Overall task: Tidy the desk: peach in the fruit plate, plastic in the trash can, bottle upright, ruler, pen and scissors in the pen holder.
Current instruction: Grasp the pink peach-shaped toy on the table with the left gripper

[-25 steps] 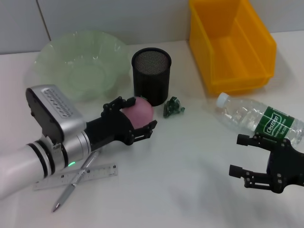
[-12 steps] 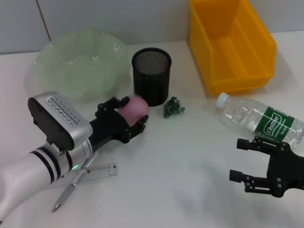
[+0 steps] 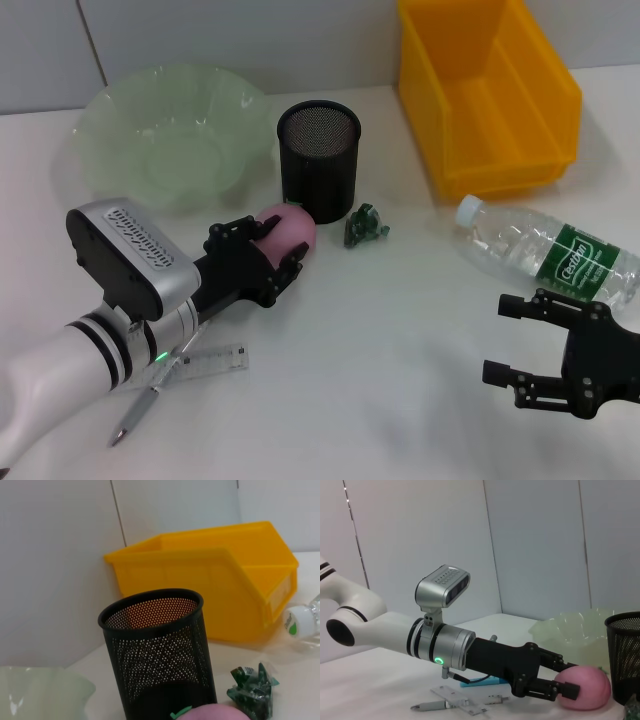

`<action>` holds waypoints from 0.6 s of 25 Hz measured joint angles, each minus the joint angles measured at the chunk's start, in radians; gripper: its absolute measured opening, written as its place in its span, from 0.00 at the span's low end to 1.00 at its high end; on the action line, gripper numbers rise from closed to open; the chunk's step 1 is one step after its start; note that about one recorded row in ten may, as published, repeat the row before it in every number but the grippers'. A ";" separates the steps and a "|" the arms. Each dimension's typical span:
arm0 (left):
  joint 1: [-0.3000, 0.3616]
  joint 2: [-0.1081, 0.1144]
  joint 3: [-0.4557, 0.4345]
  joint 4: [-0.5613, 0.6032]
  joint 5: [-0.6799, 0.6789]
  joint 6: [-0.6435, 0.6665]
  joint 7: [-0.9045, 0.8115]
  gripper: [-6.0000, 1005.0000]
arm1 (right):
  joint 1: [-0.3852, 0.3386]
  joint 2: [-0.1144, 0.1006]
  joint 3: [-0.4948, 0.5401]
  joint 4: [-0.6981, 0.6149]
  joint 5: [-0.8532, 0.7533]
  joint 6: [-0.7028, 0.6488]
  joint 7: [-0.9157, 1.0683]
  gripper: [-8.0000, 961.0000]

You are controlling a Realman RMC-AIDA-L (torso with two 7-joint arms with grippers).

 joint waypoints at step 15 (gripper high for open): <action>0.067 0.014 0.019 0.213 0.005 0.425 -0.282 0.47 | -0.005 0.003 0.001 -0.003 0.000 -0.001 0.006 0.86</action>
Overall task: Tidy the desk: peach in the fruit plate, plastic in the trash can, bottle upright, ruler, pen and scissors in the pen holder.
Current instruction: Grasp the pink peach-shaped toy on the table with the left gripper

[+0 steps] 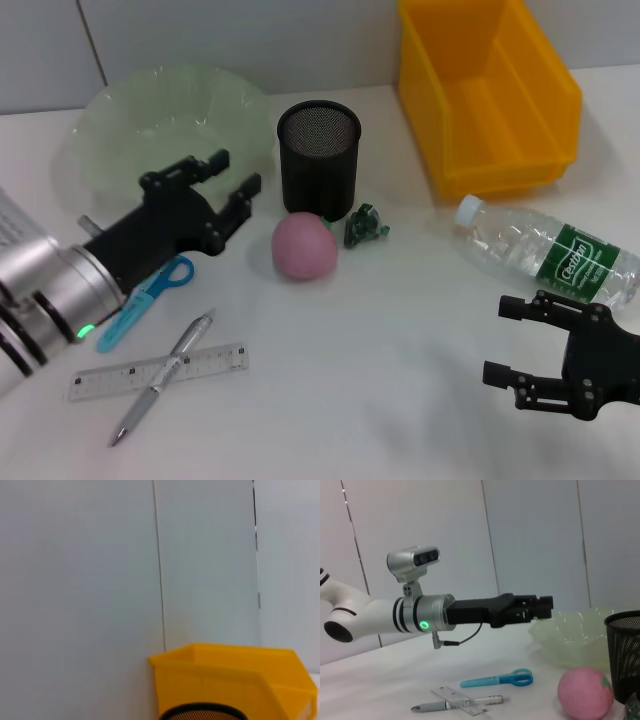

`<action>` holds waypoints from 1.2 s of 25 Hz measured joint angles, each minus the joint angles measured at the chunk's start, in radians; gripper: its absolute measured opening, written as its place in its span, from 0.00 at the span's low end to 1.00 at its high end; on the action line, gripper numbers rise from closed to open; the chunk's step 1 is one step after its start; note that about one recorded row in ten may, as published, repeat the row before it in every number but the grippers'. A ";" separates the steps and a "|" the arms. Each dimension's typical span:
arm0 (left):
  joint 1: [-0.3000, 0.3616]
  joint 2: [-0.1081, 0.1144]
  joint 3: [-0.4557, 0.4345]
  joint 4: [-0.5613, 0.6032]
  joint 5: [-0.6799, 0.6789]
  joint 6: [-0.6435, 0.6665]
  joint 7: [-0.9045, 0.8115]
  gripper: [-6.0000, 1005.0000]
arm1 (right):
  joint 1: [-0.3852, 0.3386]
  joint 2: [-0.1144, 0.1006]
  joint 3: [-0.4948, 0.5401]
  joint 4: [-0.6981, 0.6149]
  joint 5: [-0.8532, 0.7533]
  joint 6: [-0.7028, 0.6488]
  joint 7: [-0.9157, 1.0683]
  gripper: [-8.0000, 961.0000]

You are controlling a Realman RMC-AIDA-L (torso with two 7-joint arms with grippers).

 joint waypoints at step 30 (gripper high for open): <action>-0.126 -0.012 0.137 -0.071 0.137 -0.364 -0.082 0.73 | -0.001 0.003 -0.003 -0.012 0.000 -0.002 0.001 0.86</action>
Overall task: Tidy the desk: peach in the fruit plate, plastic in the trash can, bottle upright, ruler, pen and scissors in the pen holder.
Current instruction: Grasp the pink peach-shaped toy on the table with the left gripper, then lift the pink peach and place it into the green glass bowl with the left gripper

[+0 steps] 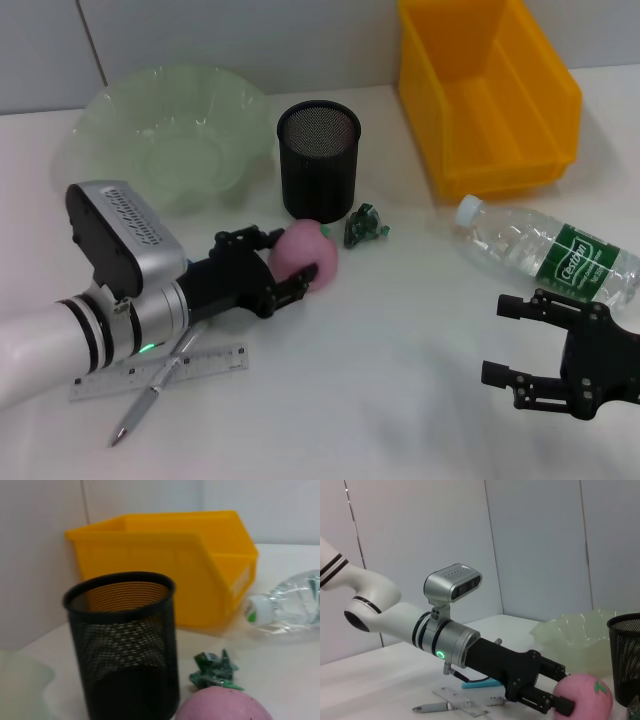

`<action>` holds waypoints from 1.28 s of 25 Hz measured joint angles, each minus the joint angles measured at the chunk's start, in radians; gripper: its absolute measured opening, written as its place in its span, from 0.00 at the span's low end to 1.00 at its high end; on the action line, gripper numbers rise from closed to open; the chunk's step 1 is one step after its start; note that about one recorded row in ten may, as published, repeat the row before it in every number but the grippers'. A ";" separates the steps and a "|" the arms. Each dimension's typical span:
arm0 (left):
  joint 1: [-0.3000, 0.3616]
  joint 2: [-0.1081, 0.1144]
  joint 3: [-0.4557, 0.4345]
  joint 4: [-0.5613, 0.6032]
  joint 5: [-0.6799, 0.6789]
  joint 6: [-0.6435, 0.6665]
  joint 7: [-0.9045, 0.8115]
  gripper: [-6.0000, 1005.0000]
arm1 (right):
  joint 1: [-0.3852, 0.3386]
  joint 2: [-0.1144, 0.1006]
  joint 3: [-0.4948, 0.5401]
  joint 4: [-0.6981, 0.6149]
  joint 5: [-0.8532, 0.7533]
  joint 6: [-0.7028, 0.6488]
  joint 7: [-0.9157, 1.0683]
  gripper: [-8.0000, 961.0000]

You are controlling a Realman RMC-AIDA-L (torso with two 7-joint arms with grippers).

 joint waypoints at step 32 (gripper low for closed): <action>-0.010 0.008 -0.539 0.149 0.013 0.054 0.026 0.30 | -0.001 0.001 0.000 -0.001 0.000 0.002 0.001 0.86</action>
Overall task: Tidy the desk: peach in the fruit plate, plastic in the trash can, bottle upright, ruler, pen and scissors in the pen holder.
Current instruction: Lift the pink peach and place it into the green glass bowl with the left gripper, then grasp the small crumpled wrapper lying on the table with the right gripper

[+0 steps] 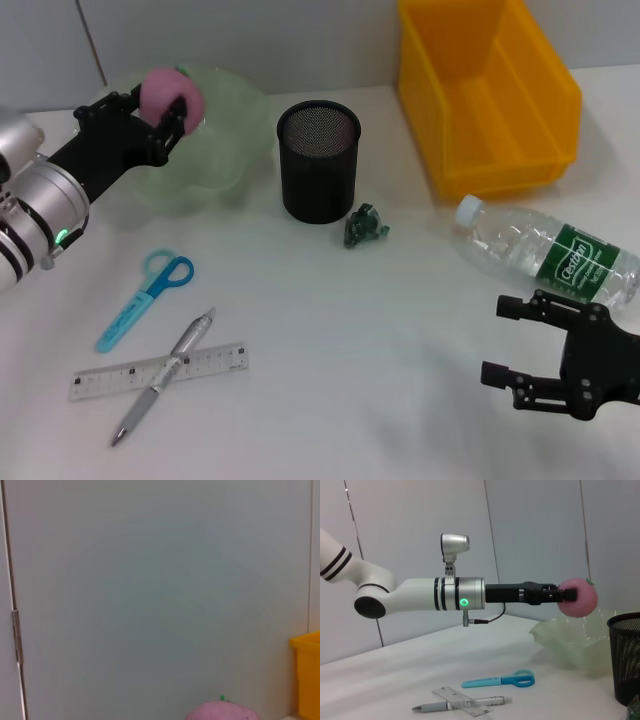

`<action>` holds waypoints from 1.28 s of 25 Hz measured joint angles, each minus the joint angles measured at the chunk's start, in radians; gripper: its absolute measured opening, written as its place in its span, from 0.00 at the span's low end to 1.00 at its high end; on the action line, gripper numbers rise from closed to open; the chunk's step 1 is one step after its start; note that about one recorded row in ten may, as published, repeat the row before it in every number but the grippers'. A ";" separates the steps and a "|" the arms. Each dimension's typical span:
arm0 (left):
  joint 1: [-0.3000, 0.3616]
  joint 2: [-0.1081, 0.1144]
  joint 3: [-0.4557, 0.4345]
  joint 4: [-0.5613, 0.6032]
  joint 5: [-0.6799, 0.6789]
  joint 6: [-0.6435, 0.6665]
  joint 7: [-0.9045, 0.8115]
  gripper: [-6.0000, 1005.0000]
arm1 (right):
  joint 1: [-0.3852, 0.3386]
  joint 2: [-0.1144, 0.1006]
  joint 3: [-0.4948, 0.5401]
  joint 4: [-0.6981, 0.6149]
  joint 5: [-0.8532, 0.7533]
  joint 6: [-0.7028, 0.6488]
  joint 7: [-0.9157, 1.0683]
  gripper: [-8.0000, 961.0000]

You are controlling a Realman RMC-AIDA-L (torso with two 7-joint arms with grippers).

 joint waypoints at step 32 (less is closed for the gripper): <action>0.208 -0.003 0.461 0.031 0.132 0.471 -0.133 0.81 | 0.125 0.058 0.193 -0.775 -0.439 -0.013 1.034 0.86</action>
